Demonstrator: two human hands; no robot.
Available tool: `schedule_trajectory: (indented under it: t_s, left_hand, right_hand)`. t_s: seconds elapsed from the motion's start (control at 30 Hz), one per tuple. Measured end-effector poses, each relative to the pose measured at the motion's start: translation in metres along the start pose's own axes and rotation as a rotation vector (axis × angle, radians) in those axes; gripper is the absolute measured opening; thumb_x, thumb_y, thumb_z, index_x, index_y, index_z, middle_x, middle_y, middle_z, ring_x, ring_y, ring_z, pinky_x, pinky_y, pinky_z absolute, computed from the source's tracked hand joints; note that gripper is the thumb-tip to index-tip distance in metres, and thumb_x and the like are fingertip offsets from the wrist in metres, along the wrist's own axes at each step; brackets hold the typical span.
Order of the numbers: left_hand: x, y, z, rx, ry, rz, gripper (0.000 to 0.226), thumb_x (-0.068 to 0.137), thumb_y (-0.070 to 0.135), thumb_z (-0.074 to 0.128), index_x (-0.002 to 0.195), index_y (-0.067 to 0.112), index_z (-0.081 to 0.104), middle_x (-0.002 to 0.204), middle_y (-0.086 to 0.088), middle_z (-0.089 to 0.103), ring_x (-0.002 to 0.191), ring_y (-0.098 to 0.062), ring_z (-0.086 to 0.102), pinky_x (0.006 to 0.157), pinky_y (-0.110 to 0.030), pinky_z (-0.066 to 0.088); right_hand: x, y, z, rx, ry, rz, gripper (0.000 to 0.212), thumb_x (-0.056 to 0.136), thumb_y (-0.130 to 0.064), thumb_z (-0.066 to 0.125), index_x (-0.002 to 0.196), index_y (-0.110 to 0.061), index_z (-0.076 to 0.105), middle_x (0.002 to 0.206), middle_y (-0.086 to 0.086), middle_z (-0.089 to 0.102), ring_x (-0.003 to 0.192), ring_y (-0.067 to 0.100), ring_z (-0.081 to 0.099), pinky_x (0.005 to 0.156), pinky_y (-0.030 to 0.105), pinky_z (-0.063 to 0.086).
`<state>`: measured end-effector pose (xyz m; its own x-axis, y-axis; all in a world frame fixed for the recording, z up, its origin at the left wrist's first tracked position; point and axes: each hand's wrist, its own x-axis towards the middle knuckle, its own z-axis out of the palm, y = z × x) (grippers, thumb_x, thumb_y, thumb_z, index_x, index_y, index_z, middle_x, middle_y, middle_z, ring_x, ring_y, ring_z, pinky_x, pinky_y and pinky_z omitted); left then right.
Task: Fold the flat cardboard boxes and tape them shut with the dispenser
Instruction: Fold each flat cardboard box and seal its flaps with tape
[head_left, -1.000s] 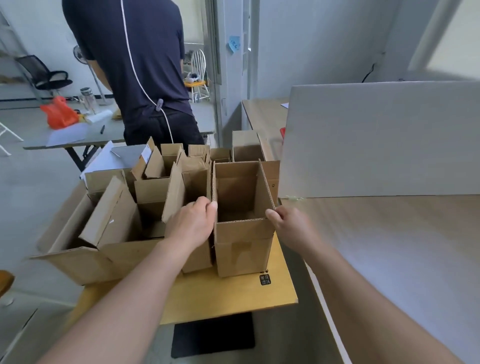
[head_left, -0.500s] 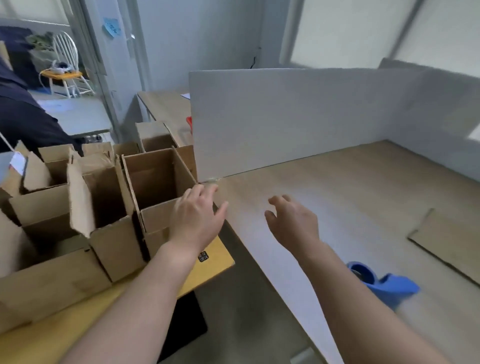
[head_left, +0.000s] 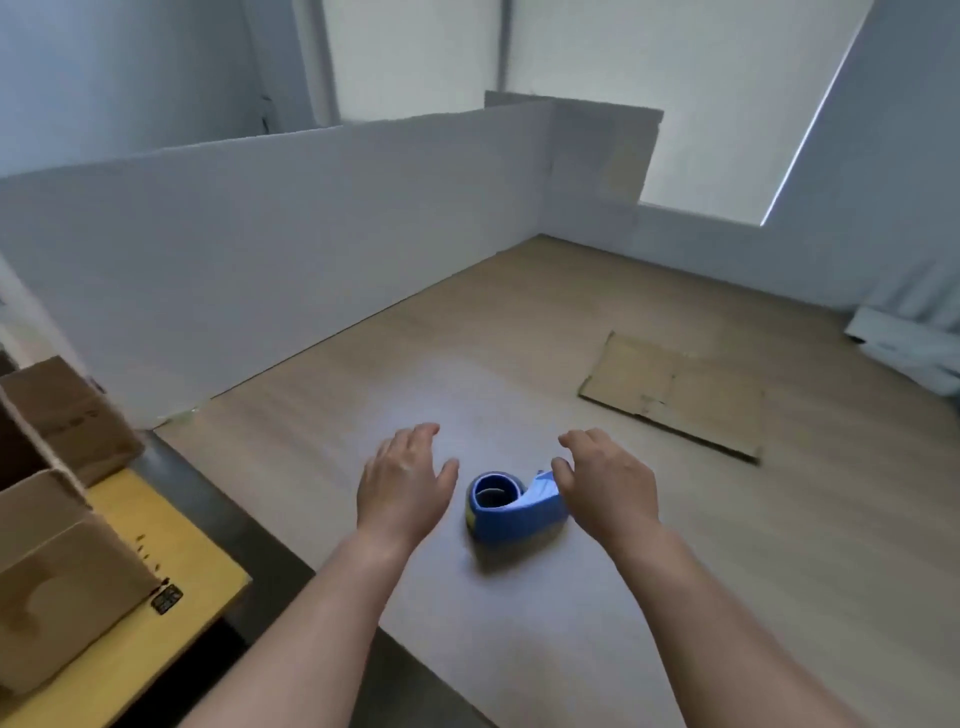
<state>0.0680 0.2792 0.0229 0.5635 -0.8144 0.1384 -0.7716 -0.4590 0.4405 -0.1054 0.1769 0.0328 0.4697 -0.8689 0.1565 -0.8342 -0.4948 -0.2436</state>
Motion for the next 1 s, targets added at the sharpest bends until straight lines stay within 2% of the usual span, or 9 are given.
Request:
schedule_trajectory:
  t_s: [0.27,0.47,0.63,0.87,1.0]
  left_hand:
    - [0.057,0.119,0.066,0.069,-0.164,0.231,0.054,0.098,0.038,0.045,0.146,0.018,0.032,0.144,-0.002,0.043,0.13,-0.02,0.042,0.103,-0.031,0.034]
    - [0.099,0.151,0.111,0.069,-0.324,0.228,0.058,0.097,0.038,0.047,0.148,0.019,0.027,0.145,-0.003,0.042,0.129,-0.02,0.044,0.1,-0.034,0.04]
    - [0.143,0.164,0.154,0.11,-0.429,0.226,0.065,0.096,0.039,0.049,0.15,0.018,0.02,0.146,-0.005,0.039,0.132,-0.022,0.04,0.101,-0.035,0.039]
    - [0.21,0.177,0.22,0.13,-0.505,0.199,0.078,0.092,0.04,0.057,0.152,0.016,0.013,0.154,-0.006,0.028,0.137,-0.027,0.031,0.106,-0.039,0.033]
    - [0.241,0.175,0.259,0.199,-0.539,0.177,0.094,0.084,0.052,0.063,0.153,0.017,0.009,0.159,-0.009,0.013,0.143,-0.028,0.021,0.112,-0.04,0.025]
  right_hand:
    - [0.015,0.138,-0.014,0.009,-0.002,0.219,0.036,0.098,-0.028,0.037,0.132,-0.024,0.049,0.133,-0.004,0.051,0.113,0.02,0.054,0.08,0.028,0.042]
    - [0.036,0.208,-0.005,0.019,-0.065,0.376,0.037,0.099,-0.027,0.037,0.134,-0.023,0.047,0.137,-0.004,0.048,0.116,0.02,0.052,0.081,0.027,0.04]
    - [0.068,0.248,0.019,0.036,-0.151,0.492,0.037,0.097,-0.027,0.039,0.132,-0.019,0.047,0.134,0.001,0.05,0.117,0.023,0.051,0.084,0.03,0.042]
    - [0.118,0.305,0.055,0.008,-0.25,0.634,0.05,0.094,-0.039,0.048,0.137,-0.013,0.038,0.135,0.009,0.045,0.126,0.029,0.038,0.094,0.036,0.04]
    - [0.14,0.325,0.078,0.014,-0.316,0.694,0.081,0.09,-0.05,0.052,0.15,-0.012,0.014,0.15,0.01,0.029,0.136,0.033,0.026,0.11,0.036,0.025]
